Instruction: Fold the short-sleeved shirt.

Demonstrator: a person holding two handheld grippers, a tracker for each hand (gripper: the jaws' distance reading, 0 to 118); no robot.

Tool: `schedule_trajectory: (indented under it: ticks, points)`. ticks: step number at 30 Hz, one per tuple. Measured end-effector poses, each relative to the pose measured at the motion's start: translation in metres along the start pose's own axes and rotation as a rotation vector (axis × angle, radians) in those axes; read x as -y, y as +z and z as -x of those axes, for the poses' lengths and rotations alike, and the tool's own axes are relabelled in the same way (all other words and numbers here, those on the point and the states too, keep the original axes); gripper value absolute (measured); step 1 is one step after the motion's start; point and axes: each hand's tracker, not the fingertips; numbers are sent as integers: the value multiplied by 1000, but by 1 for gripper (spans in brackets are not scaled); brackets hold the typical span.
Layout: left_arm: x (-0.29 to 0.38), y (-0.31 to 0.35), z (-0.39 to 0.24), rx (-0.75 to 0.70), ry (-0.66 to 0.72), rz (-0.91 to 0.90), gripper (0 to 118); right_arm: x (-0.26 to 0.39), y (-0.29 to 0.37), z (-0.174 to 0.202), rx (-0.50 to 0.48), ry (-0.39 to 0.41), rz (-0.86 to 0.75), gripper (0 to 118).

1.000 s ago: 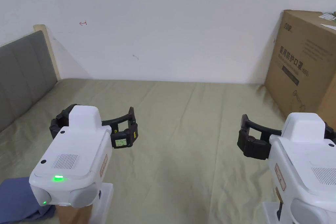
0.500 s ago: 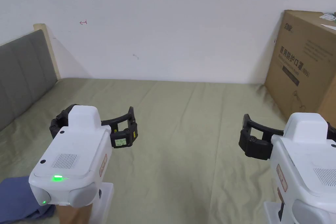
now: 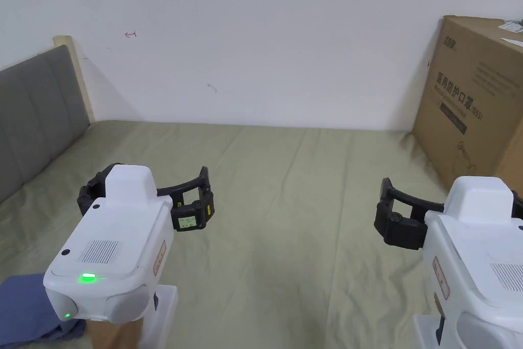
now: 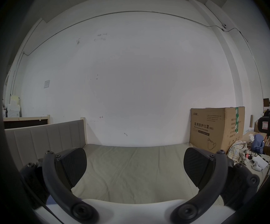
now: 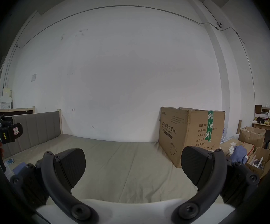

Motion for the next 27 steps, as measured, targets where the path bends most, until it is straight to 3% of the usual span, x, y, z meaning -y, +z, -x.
schedule_trajectory:
  ticks: [20,25,27]
  points:
    - [2,1,-1,7,-11,0,118,2,-1,0,30,7,9,117]
    - [2,1,-2,15,-11,3,118,2,-9,-5,15,-66,76,117]
    - [1,1,-2,15,-10,3,118,0,-13,-2,63,-91,123,117]
